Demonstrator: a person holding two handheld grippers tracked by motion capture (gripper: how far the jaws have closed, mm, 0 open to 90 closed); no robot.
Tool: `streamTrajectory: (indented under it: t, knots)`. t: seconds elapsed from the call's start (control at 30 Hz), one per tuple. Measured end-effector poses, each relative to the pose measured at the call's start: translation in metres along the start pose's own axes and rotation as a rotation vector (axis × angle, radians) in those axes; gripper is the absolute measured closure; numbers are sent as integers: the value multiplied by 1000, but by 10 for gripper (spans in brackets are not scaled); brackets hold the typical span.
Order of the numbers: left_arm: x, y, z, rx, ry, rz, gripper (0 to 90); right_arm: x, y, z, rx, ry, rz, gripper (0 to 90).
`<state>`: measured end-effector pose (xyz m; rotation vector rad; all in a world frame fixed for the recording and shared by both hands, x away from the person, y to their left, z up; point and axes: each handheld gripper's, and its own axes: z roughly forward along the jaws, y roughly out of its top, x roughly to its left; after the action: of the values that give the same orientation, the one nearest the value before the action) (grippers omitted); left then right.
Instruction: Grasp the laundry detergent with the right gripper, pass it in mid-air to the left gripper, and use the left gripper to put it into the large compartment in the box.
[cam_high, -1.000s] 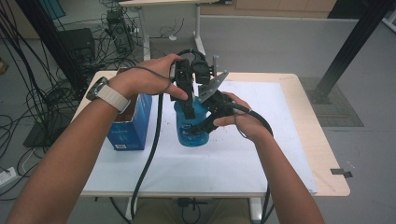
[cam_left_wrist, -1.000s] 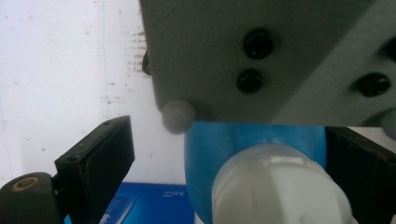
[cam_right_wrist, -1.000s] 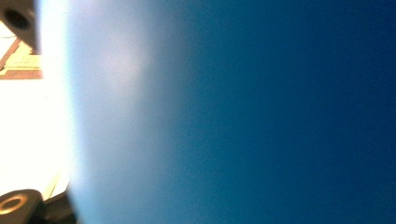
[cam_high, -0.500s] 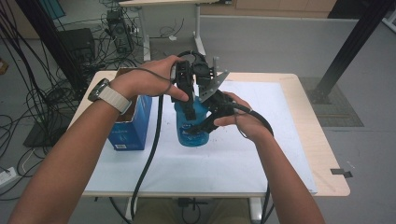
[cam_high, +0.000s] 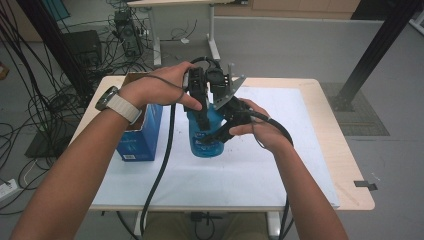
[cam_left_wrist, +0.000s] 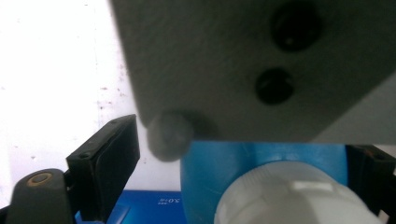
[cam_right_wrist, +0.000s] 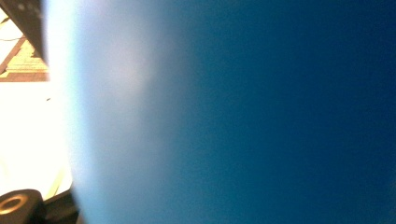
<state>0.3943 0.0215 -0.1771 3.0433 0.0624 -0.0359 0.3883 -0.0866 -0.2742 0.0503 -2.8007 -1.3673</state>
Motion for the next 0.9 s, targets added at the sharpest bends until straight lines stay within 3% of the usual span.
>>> streamTrajectory:
  t: [0.2, 0.27, 0.3, 0.4, 0.73, 0.8, 0.9]
  knots:
    - [0, -1, 0, -8, -11, -2, 155, 0, 0, 0, -2, -2, 8, 434]
    - [0, -1, 1, -7, -13, -1, 159, 2, 1, 0, -8, 23, 33, 434]
    - [0, -1, 2, -8, -16, -5, 163, 0, 0, 1, -4, 9, 10, 434]
    - [0, -1, 2, -8, -23, -2, 182, 1, -1, 1, -3, 6, 15, 435]
    - [-2, -1, 3, -22, -41, 8, 282, 1, -2, 0, -8, -2, 31, 435]
    - [-2, -1, 3, -23, -43, 13, 294, 3, -1, 0, -14, 19, 56, 435]
    - [-3, 0, 3, -25, -49, 16, 328, 2, -2, 0, -10, 2, 42, 435]
